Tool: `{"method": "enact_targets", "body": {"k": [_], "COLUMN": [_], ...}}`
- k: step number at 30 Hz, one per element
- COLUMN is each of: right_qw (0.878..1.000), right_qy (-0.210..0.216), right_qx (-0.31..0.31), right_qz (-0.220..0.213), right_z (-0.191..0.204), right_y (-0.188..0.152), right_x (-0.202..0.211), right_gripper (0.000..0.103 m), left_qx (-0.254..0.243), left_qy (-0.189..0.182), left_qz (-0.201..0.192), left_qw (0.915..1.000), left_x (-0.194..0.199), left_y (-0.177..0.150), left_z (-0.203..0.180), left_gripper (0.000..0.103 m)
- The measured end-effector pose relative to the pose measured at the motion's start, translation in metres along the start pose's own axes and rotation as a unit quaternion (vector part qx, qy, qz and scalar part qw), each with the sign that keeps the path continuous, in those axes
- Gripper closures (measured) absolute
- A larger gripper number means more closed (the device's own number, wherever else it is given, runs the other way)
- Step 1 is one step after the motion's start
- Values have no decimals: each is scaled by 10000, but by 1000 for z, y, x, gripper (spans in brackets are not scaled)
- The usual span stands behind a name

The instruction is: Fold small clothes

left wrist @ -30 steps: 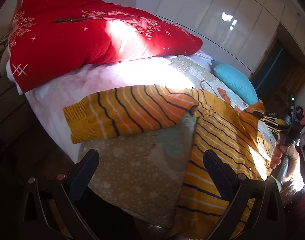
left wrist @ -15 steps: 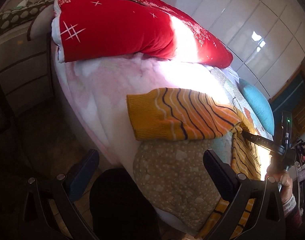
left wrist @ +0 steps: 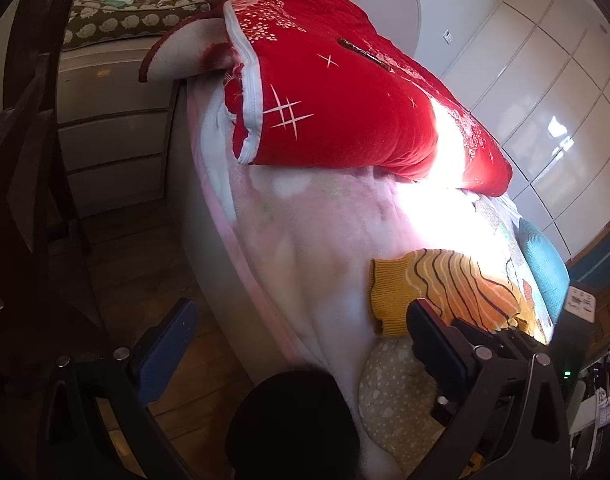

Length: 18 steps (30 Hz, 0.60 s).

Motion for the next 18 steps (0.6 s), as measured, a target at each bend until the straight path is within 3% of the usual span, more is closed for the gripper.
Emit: {"method": "enact_targets", "body": {"k": [2, 3, 4, 7, 10, 13, 16, 18], "right_qw": [9999, 9998, 9991, 9926, 9778, 9473, 8991, 8645], "right_qy": [-107, -3, 142, 361, 244, -159, -812, -1251], "right_qx": [-15, -169, -395, -1101, -1895, -2854, -3884, -4492], "right_qz": [-68, -100, -111, -368, -862, -1449, -1846, -1878], "right_z": [6, 3, 0, -24, -71, -136, -214, -259], "right_y": [12, 17, 22, 31, 22, -11, -72, -126], "right_x": [-11, -12, -12, 6, 49, 110, 170, 201], "right_gripper": [52, 77, 90, 94, 94, 94, 94, 94], "left_qx": [-15, -48, -82, -145, -262, -435, -643, -807], "left_qy": [-40, -55, -73, -178, -278, -388, -491, -556], "left_qz": [-12, -26, -37, -23, 13, 57, 93, 134], "left_qw": [10000, 10000, 9999, 9997, 9993, 9983, 9967, 9951], "left_x": [2, 3, 4, 5, 6, 7, 8, 8], "left_y": [0, 0, 0, -3, -6, -10, -16, -21], "left_z": [0, -2, -5, -13, -26, -43, -63, -77], "left_gripper": [0, 0, 0, 0, 0, 0, 0, 0]}}
Point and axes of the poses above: each gripper's, at about its wrist camera, not at the fingertips, and x roughly against the way its jaws point, z to its left, y to its top, the point moved 1 cm from there along -x, roughly the way its jaws point, and after that the axes turned 7 degrees about y, right-handed, at the moved point
